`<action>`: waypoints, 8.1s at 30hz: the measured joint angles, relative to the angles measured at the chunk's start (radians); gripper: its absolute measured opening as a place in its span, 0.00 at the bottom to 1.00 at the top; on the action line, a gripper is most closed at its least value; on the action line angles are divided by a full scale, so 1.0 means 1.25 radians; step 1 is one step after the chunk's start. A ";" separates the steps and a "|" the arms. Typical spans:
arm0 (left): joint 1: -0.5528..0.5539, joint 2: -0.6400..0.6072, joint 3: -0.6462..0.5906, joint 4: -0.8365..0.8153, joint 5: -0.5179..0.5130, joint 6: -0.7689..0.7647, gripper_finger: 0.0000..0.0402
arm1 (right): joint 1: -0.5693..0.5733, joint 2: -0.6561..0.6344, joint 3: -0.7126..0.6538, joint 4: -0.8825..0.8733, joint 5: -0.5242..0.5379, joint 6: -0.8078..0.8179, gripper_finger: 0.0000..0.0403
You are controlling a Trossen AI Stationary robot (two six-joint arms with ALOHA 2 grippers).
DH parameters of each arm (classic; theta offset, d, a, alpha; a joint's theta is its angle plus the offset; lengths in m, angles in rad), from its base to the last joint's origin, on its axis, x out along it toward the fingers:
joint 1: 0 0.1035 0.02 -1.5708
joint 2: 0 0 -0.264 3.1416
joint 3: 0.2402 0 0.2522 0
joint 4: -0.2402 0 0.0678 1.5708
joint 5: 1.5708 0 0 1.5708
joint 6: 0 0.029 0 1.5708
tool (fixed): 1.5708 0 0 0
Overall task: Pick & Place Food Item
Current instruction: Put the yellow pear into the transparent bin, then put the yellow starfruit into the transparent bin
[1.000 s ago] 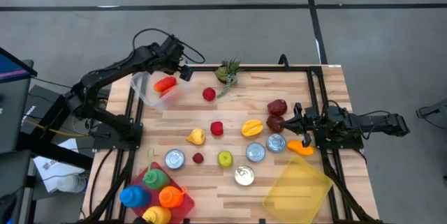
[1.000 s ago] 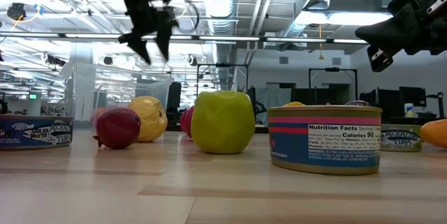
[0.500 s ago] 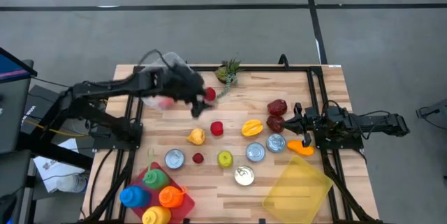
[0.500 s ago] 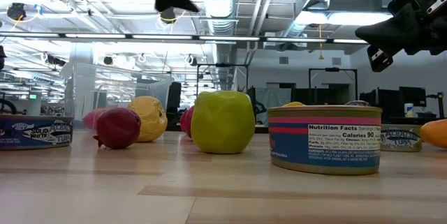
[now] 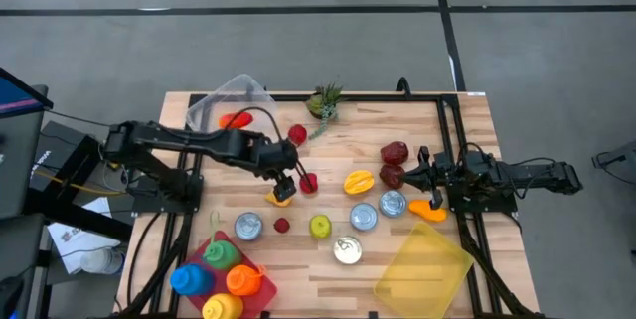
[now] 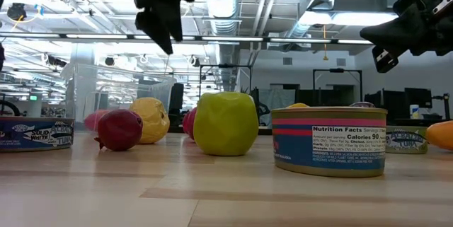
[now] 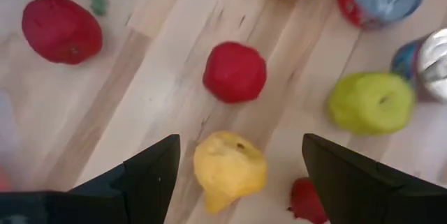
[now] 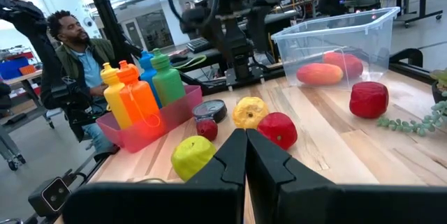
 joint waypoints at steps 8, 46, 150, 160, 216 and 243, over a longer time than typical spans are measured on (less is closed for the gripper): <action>0.000 0.038 0.000 -0.004 0.053 0.063 0.73 | 0.000 0.000 0.000 -0.001 0.000 0.000 0.00; 0.018 0.067 -0.227 0.162 0.143 0.163 0.73 | 0.000 0.000 0.000 -0.003 0.000 0.000 0.00; 0.233 -0.109 0.126 0.569 0.434 0.325 0.61 | 0.000 0.016 0.000 -0.020 0.000 0.000 0.00; 0.233 -0.120 0.126 0.137 -0.245 0.304 0.61 | 0.000 0.016 0.000 -0.020 0.000 0.000 0.00; 0.675 -0.107 -0.182 -0.031 -0.172 0.244 0.63 | 0.000 0.016 0.000 -0.020 0.000 0.000 0.00; 0.646 -0.107 -0.112 -0.159 0.074 0.158 0.76 | 0.000 0.016 0.000 -0.020 0.000 0.000 0.00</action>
